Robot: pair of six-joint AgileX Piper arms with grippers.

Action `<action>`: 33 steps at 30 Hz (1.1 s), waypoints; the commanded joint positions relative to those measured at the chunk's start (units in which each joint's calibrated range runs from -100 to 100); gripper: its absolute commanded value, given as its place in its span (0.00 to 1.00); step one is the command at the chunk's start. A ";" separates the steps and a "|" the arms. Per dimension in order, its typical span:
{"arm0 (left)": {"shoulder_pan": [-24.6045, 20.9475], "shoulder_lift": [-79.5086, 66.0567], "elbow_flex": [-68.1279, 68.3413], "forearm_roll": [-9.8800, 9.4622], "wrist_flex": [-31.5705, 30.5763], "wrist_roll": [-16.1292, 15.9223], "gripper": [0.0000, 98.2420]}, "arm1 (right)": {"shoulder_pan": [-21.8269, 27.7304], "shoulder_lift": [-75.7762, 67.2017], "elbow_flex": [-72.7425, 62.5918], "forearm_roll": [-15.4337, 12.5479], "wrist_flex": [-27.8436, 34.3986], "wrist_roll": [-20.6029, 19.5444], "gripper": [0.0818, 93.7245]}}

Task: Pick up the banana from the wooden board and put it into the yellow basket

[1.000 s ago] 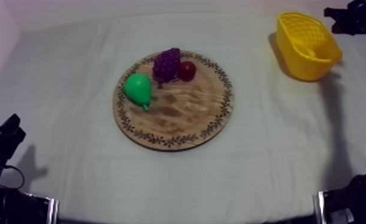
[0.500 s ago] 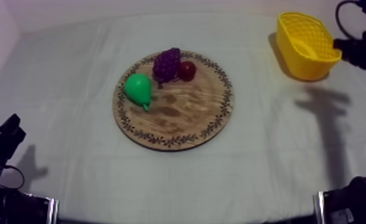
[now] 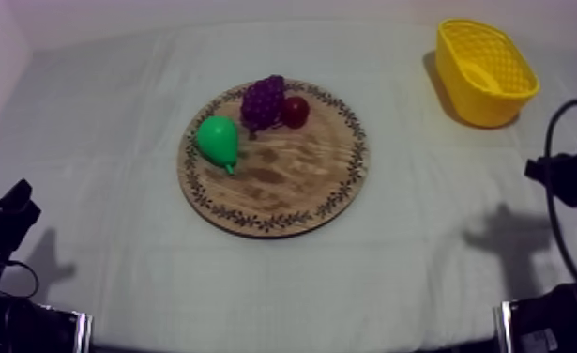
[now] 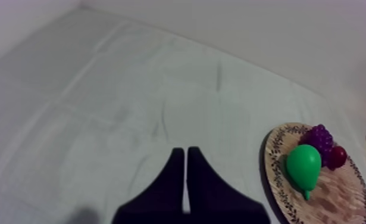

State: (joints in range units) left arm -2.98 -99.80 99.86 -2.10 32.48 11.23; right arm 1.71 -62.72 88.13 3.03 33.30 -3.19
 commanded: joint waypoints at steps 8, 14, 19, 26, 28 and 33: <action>-0.03 -0.03 0.03 -0.03 0.02 -0.02 0.00 | 0.22 -25.05 7.76 -0.16 7.01 1.58 0.00; -0.03 -0.03 0.03 -0.03 0.02 -0.01 0.00 | 0.46 -30.51 9.56 -0.41 10.15 2.35 0.00; -0.03 -0.03 0.03 -0.03 0.02 0.02 0.00 | 0.84 -32.52 9.71 -1.67 11.13 3.52 0.01; -0.03 -0.03 0.03 -0.03 0.02 0.03 0.00 | 2.07 -32.94 10.88 -3.60 6.94 10.04 0.00; -0.03 -0.03 0.03 -0.03 0.02 0.00 0.00 | 2.21 -32.98 11.22 -3.89 5.36 12.36 0.00; -0.03 -0.03 0.03 -0.03 0.02 0.00 0.00 | 2.33 -33.02 11.56 -4.13 4.26 14.40 0.00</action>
State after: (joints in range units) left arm -2.98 -99.80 99.86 -2.10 32.48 11.25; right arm 4.01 -95.70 99.65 -1.06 37.80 10.18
